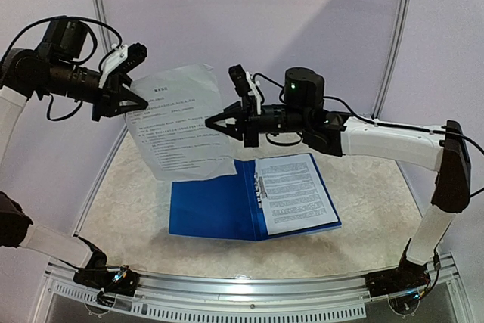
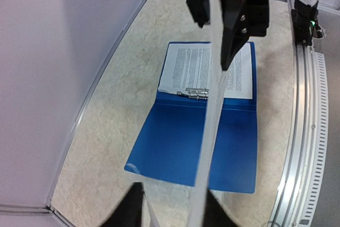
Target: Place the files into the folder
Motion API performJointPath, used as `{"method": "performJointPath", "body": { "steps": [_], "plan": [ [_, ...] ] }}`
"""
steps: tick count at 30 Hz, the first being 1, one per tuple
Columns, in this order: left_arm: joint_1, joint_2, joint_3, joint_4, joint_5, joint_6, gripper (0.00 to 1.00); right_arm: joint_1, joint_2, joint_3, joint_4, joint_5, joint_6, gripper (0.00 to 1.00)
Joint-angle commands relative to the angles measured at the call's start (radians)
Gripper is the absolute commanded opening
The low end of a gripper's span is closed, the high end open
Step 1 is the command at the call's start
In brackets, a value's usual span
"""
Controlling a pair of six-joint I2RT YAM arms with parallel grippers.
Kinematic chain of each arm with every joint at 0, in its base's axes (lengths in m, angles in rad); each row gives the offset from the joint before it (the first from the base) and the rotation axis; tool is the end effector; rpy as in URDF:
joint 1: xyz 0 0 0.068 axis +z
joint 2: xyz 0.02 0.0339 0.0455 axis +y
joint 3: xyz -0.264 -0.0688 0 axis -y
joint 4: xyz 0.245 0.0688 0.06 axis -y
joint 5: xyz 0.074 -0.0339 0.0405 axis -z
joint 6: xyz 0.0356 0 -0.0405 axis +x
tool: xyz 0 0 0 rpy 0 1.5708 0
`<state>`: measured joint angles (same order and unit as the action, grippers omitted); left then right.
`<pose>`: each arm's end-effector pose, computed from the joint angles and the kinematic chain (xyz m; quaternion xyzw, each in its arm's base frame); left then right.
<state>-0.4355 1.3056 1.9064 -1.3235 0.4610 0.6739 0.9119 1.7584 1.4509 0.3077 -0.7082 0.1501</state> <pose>0.1732 -0.0981 0.4862 0.5473 0.7048 -0.1591 0.4225 0.2400 0.3478 0.3559 -0.4742 0.5245 0.5473 0.4478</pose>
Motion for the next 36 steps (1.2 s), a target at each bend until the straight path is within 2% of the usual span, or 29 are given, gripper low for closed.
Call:
{"method": "performJointPath", "body": {
  "steps": [1,2,4,7,13,16,21,26,31,34,36],
  "plan": [
    [0.055,-0.045,-0.067,-0.223,-0.027,-0.025,0.65,0.006,-0.136,-0.046,-0.154,0.066,-0.114,0.00],
    [0.083,-0.058,-0.070,-0.215,0.003,-0.011,0.74,0.004,-0.149,-0.046,-0.199,0.076,-0.156,0.00],
    [0.134,-0.072,-0.053,-0.228,0.083,0.029,0.83,0.005,-0.177,-0.051,-0.297,0.082,-0.217,0.00],
    [0.169,-0.081,-0.044,-0.244,0.154,0.065,0.85,0.005,-0.221,-0.060,-0.406,0.062,-0.292,0.00],
    [0.155,-0.073,-0.090,-0.257,0.321,0.109,0.91,0.007,-0.249,-0.027,-0.583,0.067,-0.424,0.00],
    [0.126,-0.049,-0.122,-0.260,0.418,0.108,0.95,0.008,-0.244,-0.019,-0.589,0.054,-0.442,0.00],
    [0.089,-0.021,-0.145,-0.298,0.497,0.142,0.98,0.008,-0.252,-0.020,-0.596,0.070,-0.455,0.00],
    [-0.002,-0.013,-0.159,-0.407,0.504,0.249,0.99,0.007,-0.252,-0.011,-0.603,0.132,-0.439,0.00],
    [-0.010,-0.019,-0.175,-0.444,0.485,0.301,0.98,0.007,-0.246,0.014,-0.632,0.218,-0.423,0.00],
    [-0.020,-0.022,-0.218,-0.384,0.427,0.227,0.93,0.006,-0.241,0.024,-0.634,0.244,-0.399,0.00],
    [-0.031,-0.018,-0.256,-0.314,0.368,0.161,0.85,0.007,-0.242,0.027,-0.629,0.246,-0.384,0.00]
  ]
}}
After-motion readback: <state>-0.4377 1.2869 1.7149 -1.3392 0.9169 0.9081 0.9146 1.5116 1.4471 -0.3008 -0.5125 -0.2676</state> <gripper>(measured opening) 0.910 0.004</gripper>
